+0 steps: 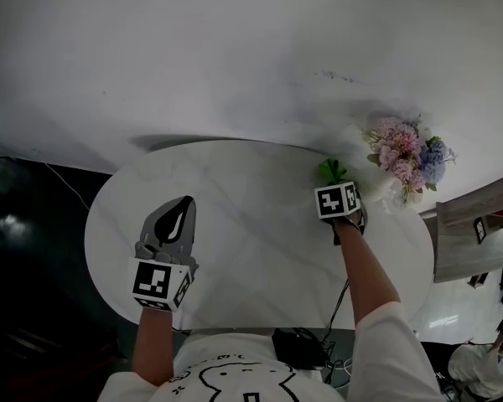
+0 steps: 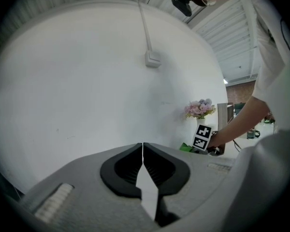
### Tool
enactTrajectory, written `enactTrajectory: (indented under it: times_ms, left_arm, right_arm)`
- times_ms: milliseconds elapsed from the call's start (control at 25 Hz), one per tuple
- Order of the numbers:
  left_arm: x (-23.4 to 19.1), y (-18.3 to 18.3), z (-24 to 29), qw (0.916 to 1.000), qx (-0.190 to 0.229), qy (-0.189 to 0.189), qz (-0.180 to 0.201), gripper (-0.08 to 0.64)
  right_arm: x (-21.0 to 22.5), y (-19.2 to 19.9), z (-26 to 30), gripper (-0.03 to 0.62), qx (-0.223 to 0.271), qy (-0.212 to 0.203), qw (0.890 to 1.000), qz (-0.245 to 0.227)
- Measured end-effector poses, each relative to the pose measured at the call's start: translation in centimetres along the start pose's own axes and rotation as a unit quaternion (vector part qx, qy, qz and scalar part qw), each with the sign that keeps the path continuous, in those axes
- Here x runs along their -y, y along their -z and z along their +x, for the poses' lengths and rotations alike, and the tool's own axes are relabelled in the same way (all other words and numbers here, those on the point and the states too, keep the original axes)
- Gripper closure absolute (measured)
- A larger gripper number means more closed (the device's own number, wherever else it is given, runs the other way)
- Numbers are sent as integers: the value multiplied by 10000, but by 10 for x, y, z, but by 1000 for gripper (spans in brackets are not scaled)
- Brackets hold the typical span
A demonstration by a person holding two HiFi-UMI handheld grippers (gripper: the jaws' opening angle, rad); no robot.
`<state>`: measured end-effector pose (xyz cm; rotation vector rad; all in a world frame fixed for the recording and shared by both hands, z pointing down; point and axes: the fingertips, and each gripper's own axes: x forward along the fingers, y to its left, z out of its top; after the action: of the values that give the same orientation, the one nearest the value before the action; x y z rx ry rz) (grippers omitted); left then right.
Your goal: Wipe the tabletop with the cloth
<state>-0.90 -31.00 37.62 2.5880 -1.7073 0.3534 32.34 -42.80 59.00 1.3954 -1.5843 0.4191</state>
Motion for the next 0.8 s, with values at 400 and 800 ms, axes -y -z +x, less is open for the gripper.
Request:
enactTrajectory:
  times_ms: [400, 800]
  left_arm:
    - [-9, 6, -9, 9998, -35, -173, -58, 539]
    - [-15, 10, -16, 9997, -44, -219, -69, 539]
  right_arm:
    - [-34, -16, 7, 549, -93, -437, 9988, 181]
    - [-57, -31, 7, 549, -48, -581, 9982, 129]
